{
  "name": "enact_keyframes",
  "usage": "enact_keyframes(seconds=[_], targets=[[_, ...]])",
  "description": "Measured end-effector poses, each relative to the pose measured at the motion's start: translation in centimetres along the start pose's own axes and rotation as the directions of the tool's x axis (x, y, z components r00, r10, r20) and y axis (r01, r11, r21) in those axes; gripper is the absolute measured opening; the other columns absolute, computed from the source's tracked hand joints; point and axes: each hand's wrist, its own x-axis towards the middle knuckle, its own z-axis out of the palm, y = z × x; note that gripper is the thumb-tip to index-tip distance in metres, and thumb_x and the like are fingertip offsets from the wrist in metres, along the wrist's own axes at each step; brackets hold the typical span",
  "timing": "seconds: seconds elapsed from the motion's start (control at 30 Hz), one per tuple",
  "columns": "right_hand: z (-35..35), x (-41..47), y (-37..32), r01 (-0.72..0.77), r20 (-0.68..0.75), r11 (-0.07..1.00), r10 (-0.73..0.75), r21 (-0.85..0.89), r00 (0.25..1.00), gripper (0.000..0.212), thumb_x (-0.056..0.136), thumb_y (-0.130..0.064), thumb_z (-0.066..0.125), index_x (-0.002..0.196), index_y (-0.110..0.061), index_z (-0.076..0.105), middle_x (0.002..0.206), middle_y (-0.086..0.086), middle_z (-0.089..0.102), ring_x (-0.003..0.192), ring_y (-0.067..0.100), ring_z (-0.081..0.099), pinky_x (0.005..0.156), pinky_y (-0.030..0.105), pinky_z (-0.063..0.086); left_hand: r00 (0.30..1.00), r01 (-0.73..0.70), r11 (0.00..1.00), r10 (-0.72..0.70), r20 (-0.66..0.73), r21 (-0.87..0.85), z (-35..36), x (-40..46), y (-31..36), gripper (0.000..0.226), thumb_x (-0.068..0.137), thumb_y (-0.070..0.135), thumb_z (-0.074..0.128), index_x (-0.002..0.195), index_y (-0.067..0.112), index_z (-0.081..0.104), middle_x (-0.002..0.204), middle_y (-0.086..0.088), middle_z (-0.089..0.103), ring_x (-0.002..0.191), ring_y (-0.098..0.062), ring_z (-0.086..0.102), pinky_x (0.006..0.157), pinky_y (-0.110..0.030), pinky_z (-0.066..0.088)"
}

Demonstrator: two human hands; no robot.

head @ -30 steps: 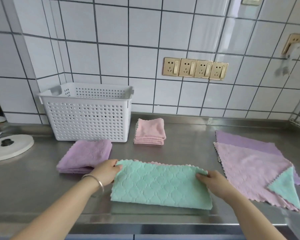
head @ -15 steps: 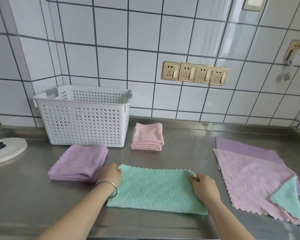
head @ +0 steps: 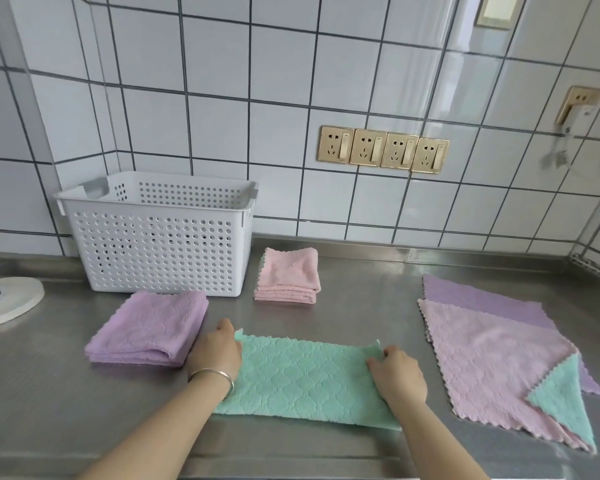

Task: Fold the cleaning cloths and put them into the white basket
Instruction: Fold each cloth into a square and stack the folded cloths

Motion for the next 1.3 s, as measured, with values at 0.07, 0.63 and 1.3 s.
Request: enact_keyframes(seconds=[0.07, 0.63, 1.3], targets=[[-0.3, -0.4, 0.0, 0.046, -0.096, 0.996, -0.054, -0.081, 0.994, 0.032, 0.089, -0.033, 0.049, 0.116, -0.016, 0.045, 0.115, 0.005, 0.056, 0.106, 0.028, 0.055, 0.071, 0.031, 0.039, 0.972, -0.197, 0.976, 0.207, -0.114, 0.090, -0.3, -0.7, 0.2, 0.044, 0.064, 0.027, 0.081, 0.101, 0.015, 0.061, 0.094, -0.005, 0.065, 0.080, -0.028, 0.067, 0.058, -0.033, 0.055], [1.4, -6.3, 2.2, 0.287, 0.204, 0.919, -0.236, -0.271, 0.950, 0.079, 0.083, -0.071, 0.004, 0.150, -0.027, 0.009, 0.159, 0.002, -0.004, 0.146, 0.020, -0.003, 0.119, 0.036, 0.004, 0.789, -0.462, 0.881, 0.356, 0.500, 0.100, 0.9, -5.0, 3.9, 0.092, 0.059, 0.088, 0.001, 0.142, 0.050, -0.004, 0.156, 0.014, -0.018, 0.145, -0.021, -0.019, 0.111, -0.064, -0.009], [-2.0, -6.5, 0.8, -0.165, 0.167, 0.971, 0.136, 0.173, 0.976, 0.059, 0.080, -0.020, 0.056, 0.136, -0.015, 0.037, 0.106, 0.005, 0.058, 0.085, 0.021, 0.055, 0.067, 0.028, 0.044, 0.808, -0.398, 0.910, 0.287, 0.514, 0.119, 0.1, -5.6, 5.6, 0.084, 0.080, 0.077, 0.018, 0.147, 0.034, -0.006, 0.158, 0.006, -0.015, 0.145, -0.028, -0.018, 0.108, -0.066, -0.008]])
